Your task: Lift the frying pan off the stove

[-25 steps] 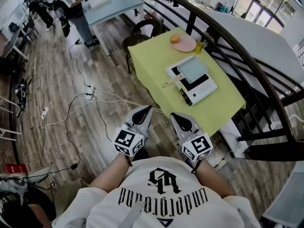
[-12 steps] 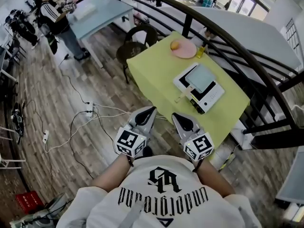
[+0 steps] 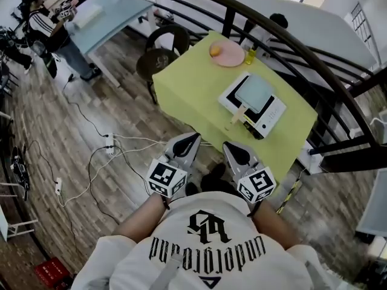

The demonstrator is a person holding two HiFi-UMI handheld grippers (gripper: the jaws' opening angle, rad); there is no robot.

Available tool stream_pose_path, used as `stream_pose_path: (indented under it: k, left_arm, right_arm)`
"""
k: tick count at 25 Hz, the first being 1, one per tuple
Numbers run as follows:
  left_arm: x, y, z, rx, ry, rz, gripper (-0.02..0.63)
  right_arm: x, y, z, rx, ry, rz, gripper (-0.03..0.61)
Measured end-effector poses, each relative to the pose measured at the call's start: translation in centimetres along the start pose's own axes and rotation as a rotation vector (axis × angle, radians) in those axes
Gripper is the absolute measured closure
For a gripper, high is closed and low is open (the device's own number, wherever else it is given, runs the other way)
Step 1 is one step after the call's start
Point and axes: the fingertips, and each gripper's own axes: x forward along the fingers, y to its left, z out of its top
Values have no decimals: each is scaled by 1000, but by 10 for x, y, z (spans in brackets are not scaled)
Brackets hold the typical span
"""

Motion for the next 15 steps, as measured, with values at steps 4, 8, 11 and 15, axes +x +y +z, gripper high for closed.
stream_pose_path:
  k: [4,8,11,15]
  left_arm:
    - [22,5,-2,15,23,-26,609]
    - [54,12,1,32,40,-44,609]
    - [82,23,4,37,52,-61,609]
    - [127,31,4,38,78,-109,609]
  right_arm:
    - [8,-20,-3,15,-2,-12,577]
    - [18,-51,-3,28,-6,-20,577]
    - [28,-77,-1,39,-2,-34,577]
    - [37,-117,-3,62,16,-60,577]
